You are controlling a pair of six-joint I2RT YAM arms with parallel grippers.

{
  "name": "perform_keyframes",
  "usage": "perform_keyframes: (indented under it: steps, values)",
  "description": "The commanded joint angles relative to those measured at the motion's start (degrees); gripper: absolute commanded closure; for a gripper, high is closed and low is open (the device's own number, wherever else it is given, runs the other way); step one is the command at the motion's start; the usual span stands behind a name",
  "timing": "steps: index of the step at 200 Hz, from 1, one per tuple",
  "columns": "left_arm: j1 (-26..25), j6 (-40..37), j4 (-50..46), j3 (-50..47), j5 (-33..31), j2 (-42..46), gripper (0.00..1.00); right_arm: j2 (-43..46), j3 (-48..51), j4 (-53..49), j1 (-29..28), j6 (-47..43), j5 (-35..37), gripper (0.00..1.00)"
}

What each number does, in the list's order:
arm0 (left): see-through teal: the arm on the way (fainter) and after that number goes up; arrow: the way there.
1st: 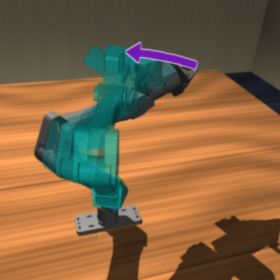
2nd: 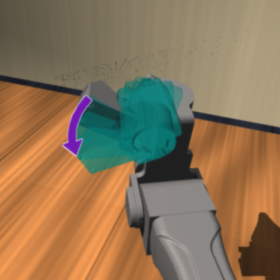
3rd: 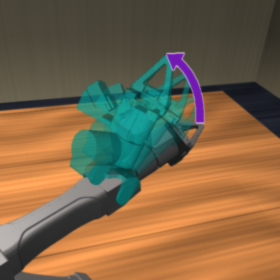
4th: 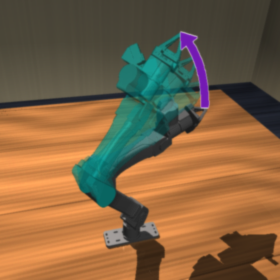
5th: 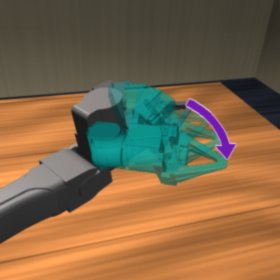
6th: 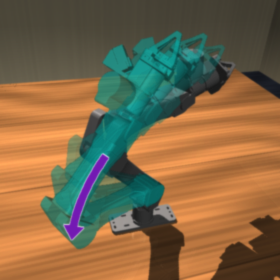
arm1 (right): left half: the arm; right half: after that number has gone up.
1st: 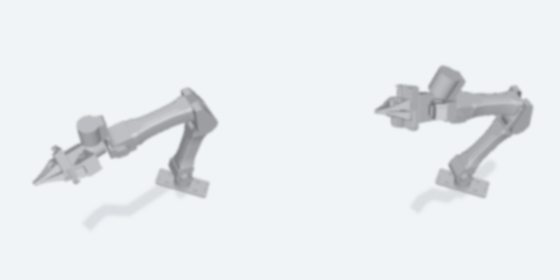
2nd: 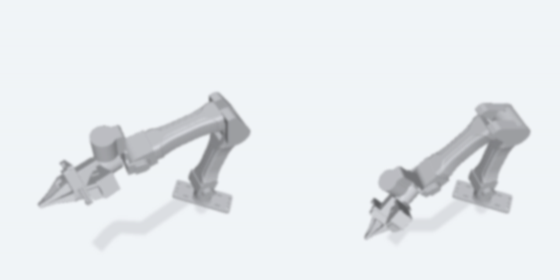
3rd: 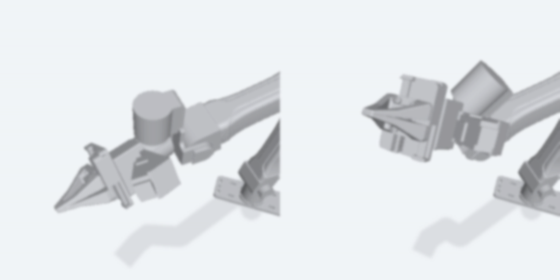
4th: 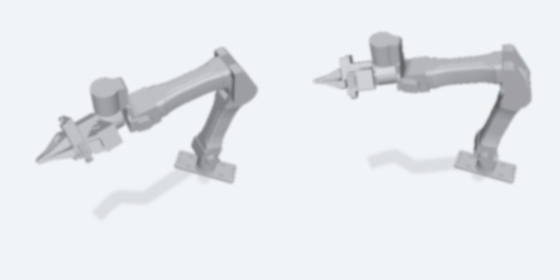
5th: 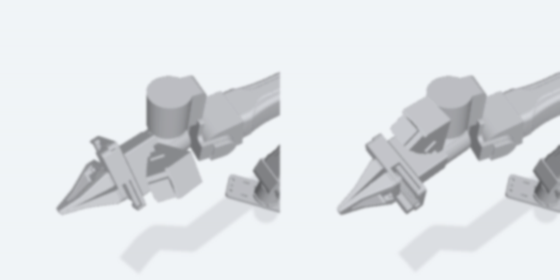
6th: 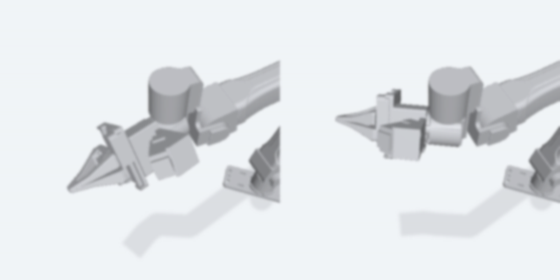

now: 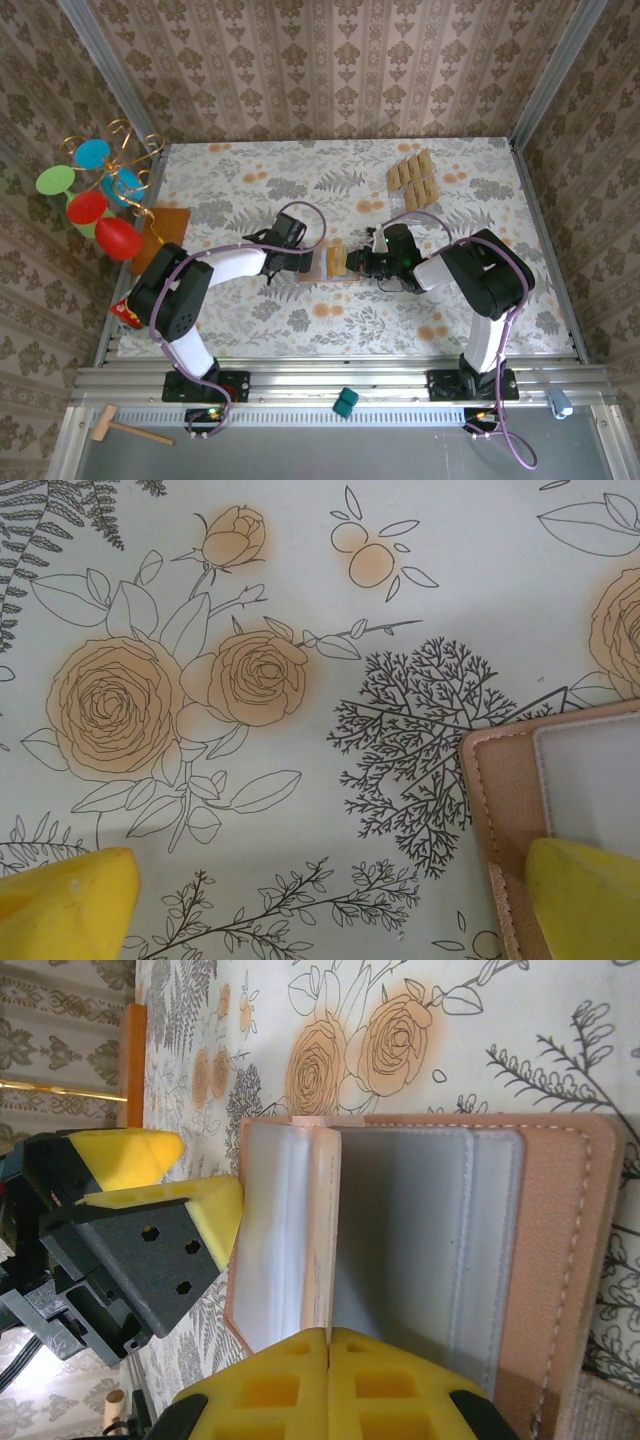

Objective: Put the credit cards into the card holder

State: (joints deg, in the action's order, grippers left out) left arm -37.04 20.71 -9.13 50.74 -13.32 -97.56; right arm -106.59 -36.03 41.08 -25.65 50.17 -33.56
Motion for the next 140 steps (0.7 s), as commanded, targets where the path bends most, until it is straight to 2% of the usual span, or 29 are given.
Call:
perform_keyframes:
  steps: [1,140]
  values:
    - [0.3,-0.6,-0.5,-0.8,-0.1,-0.4,0.0,-1.6,1.3,0.6,0.2,0.8,-1.0,1.0]
    - [0.2,-0.6,-0.5,-0.9,0.1,-0.4,0.0,-3.0,1.3,3.1,0.2,2.4,-2.4,1.0]
